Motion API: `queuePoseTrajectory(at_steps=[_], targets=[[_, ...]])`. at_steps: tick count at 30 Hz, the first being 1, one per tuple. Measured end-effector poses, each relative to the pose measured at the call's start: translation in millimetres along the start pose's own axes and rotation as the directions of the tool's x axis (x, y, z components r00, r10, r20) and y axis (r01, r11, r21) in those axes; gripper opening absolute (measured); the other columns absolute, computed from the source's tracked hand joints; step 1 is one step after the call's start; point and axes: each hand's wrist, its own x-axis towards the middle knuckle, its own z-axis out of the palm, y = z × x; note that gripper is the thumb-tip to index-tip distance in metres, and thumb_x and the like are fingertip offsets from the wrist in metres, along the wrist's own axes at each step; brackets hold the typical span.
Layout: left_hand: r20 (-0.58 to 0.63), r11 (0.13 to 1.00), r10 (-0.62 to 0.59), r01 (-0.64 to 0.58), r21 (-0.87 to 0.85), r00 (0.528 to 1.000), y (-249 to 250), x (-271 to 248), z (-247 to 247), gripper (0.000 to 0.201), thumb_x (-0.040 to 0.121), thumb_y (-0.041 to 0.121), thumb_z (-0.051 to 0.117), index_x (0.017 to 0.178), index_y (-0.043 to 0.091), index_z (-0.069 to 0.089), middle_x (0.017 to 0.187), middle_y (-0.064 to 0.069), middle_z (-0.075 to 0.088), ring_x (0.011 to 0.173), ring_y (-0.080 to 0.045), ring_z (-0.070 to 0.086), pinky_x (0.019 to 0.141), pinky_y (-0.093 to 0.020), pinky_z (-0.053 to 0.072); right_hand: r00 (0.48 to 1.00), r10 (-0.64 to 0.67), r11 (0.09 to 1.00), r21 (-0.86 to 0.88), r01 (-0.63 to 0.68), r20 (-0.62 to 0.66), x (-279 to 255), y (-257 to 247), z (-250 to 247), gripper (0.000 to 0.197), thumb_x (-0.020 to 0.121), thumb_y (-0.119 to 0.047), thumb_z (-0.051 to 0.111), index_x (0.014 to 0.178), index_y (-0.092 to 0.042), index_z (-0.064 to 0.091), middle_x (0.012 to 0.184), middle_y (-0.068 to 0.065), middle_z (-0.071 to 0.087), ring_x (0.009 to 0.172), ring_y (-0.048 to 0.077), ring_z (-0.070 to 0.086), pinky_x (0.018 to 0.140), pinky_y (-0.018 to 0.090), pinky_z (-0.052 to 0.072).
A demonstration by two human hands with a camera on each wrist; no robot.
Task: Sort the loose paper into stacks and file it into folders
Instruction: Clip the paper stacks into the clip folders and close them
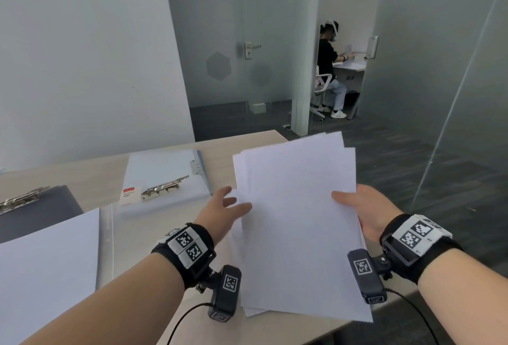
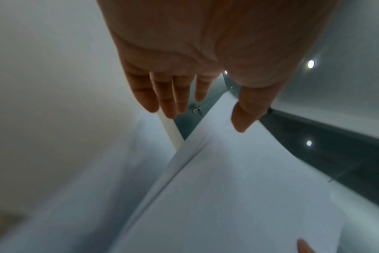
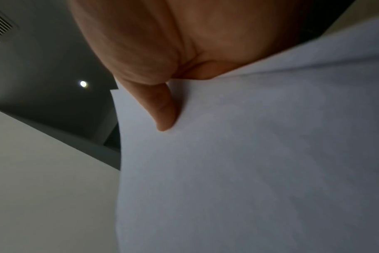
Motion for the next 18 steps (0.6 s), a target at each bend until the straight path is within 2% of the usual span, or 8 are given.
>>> queuePoseTrajectory(at_steps=[2, 4, 5, 7, 9, 11, 14, 18], targets=[[0.054, 0.975, 0.025, -0.012, -0.223, 0.998, 13, 0, 1, 0.061, 0.084, 0.033, 0.079, 0.137, 0.024, 0.050, 0.119, 0.005, 0.072, 0.106, -0.020, 0.070, 0.099, -0.044, 0.053, 0.996, -0.084, 0.993, 0.080, 0.081, 0.029, -6, -11, 5, 0.020, 0.094, -0.006, 0.061, 0.112, -0.005, 0.070, 0.116, 0.018, 0.073, 0.100, 0.035, 0.071, 0.093, 0.048, 0.055], [0.086, 0.928, 0.067, -0.030, -0.371, 0.994, 27, -3, 5, 0.046, 0.090, 0.022, 0.074, 0.133, 0.016, 0.059, 0.115, -0.003, 0.076, 0.105, -0.026, 0.073, 0.094, -0.045, 0.056, 0.984, -0.175, 0.976, 0.135, 0.169, 0.034, -12, -21, 13, 0.036, 0.081, -0.020, 0.072, 0.114, -0.007, 0.070, 0.116, 0.015, 0.074, 0.103, 0.032, 0.072, 0.090, 0.045, 0.058], [0.074, 0.907, 0.094, -0.055, -0.417, 0.993, 33, -5, 7, 0.038, 0.094, 0.017, 0.069, 0.131, 0.012, 0.061, 0.115, -0.006, 0.076, 0.105, -0.027, 0.073, 0.091, -0.044, 0.056, 0.978, -0.207, 0.967, 0.160, 0.199, 0.035, -14, -25, 17, 0.045, 0.075, -0.026, 0.075, 0.115, -0.007, 0.070, 0.115, 0.014, 0.074, 0.103, 0.031, 0.072, 0.087, 0.042, 0.060], [0.014, 0.861, 0.137, -0.112, -0.495, 0.990, 45, -7, 8, 0.028, 0.098, 0.011, 0.062, 0.126, 0.009, 0.064, 0.113, -0.010, 0.076, 0.102, -0.028, 0.073, 0.086, -0.040, 0.056, 0.965, -0.257, 0.944, 0.227, 0.241, 0.045, -17, -33, 22, 0.045, 0.075, -0.029, 0.074, 0.114, -0.008, 0.070, 0.112, 0.011, 0.076, 0.101, 0.027, 0.073, 0.080, 0.036, 0.061], [-0.042, 0.823, 0.192, -0.185, -0.537, 0.980, 56, -10, 6, 0.022, 0.099, 0.009, 0.059, 0.121, 0.010, 0.066, 0.112, -0.011, 0.076, 0.098, -0.026, 0.073, 0.083, -0.038, 0.057, 0.949, -0.306, 0.924, 0.263, 0.277, 0.075, -20, -36, 23, 0.047, 0.073, -0.034, 0.078, 0.113, -0.011, 0.071, 0.113, 0.010, 0.076, 0.102, 0.025, 0.073, 0.078, 0.032, 0.061], [-0.067, 0.794, 0.251, -0.245, -0.557, 0.966, 65, -14, 1, 0.020, 0.100, 0.008, 0.058, 0.117, 0.011, 0.067, 0.109, -0.009, 0.077, 0.093, -0.023, 0.074, 0.077, -0.034, 0.058, 0.929, -0.355, 0.919, 0.220, 0.327, 0.103, -21, -35, 24, 0.061, 0.059, -0.046, 0.090, 0.109, -0.015, 0.075, 0.115, 0.010, 0.075, 0.104, 0.025, 0.073, 0.078, 0.029, 0.060], [-0.062, 0.791, 0.301, -0.285, -0.541, 0.952, 69, -19, -1, 0.017, 0.095, 0.006, 0.063, 0.110, 0.011, 0.070, 0.101, -0.006, 0.078, 0.085, -0.020, 0.074, 0.069, -0.028, 0.058, 0.909, -0.402, 0.908, 0.170, 0.382, 0.107, -20, -24, 23, 0.072, 0.046, -0.054, 0.096, 0.104, -0.016, 0.079, 0.115, 0.010, 0.075, 0.106, 0.023, 0.072, 0.086, 0.029, 0.059], [-0.005, 0.841, 0.270, -0.238, -0.486, 0.963, 53, -25, 7, 0.041, 0.074, 0.017, 0.073, 0.113, 0.005, 0.071, 0.105, -0.011, 0.077, 0.091, -0.025, 0.074, 0.073, -0.030, 0.058, 0.919, -0.371, 0.919, 0.191, 0.344, 0.131, -22, -6, 23, 0.085, 0.042, -0.050, 0.100, 0.112, -0.011, 0.074, 0.117, 0.014, 0.074, 0.109, 0.030, 0.071, 0.089, 0.036, 0.059]])
